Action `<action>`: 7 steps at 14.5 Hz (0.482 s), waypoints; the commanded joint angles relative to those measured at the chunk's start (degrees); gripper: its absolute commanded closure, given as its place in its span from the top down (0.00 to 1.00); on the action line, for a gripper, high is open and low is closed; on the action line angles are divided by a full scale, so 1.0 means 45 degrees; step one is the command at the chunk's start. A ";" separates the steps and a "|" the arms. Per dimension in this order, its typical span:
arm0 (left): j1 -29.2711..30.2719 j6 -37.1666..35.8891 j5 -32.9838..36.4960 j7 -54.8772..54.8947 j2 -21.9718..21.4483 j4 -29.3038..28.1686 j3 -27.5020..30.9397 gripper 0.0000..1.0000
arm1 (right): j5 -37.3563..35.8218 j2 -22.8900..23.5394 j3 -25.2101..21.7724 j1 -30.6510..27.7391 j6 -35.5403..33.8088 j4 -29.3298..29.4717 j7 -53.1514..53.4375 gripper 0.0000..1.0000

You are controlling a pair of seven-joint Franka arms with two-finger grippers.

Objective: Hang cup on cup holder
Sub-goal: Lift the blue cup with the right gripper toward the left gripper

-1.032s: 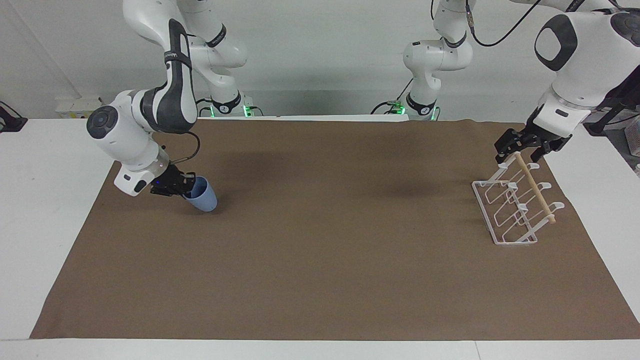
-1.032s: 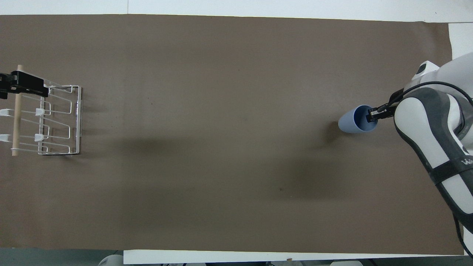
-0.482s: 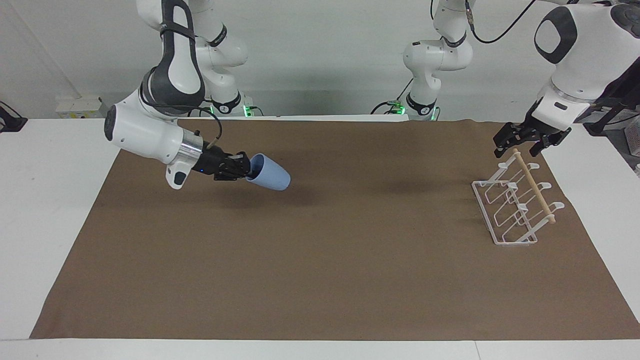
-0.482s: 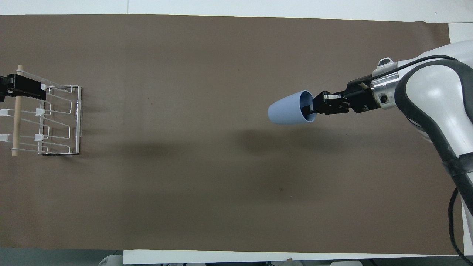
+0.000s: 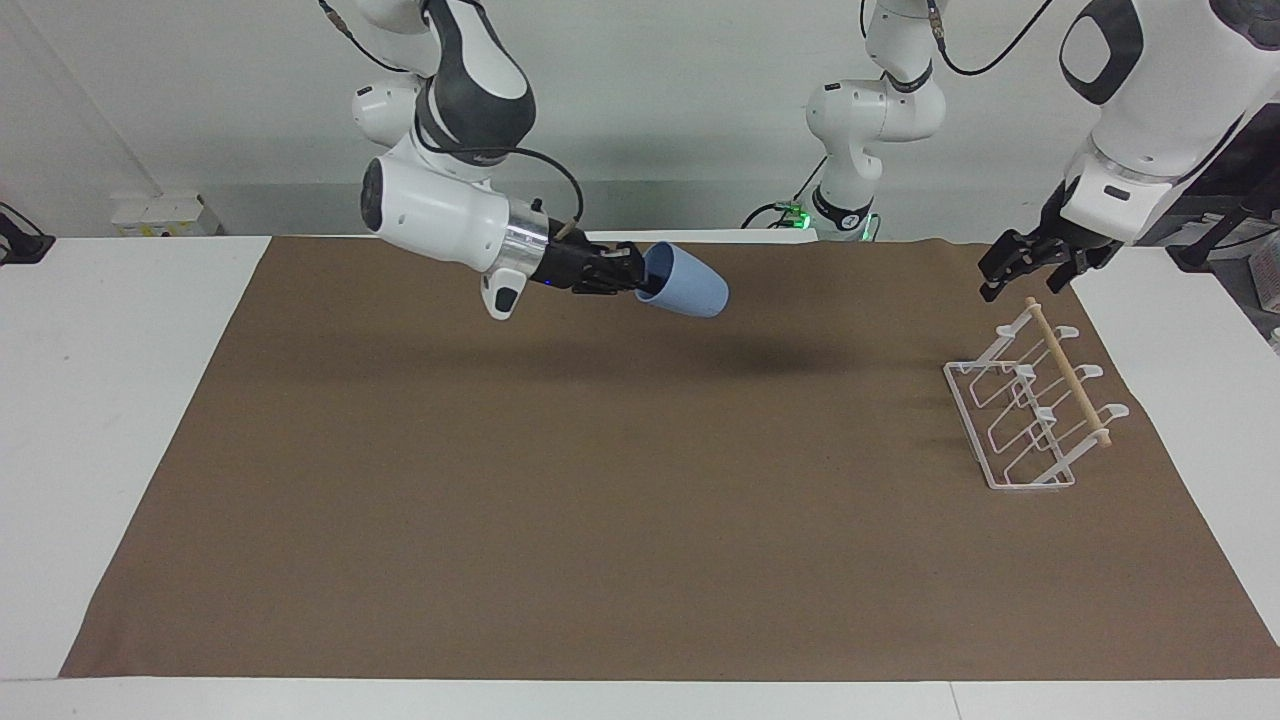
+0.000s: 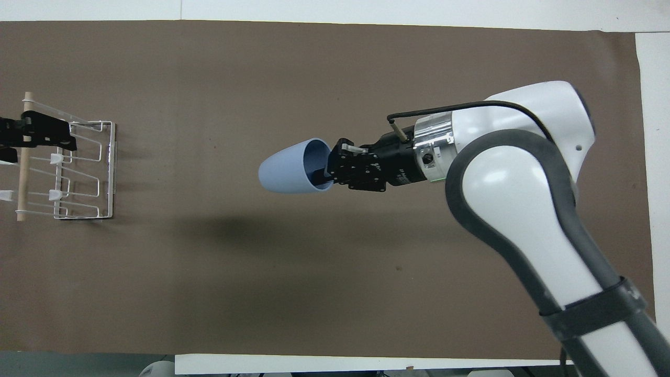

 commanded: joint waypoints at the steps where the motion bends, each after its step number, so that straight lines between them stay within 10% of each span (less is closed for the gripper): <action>1: -0.0976 0.0686 -0.0719 -0.3430 -0.0749 -0.1065 0.0012 1.00 | 0.0841 -0.0089 -0.0049 0.0517 0.0896 -0.0244 0.0450 0.00; 7: -0.2890 0.3281 -0.2676 -1.1518 -0.0515 -0.1376 0.0012 1.00 | 0.0961 -0.0089 -0.0049 0.0637 0.0958 -0.0302 0.0666 0.00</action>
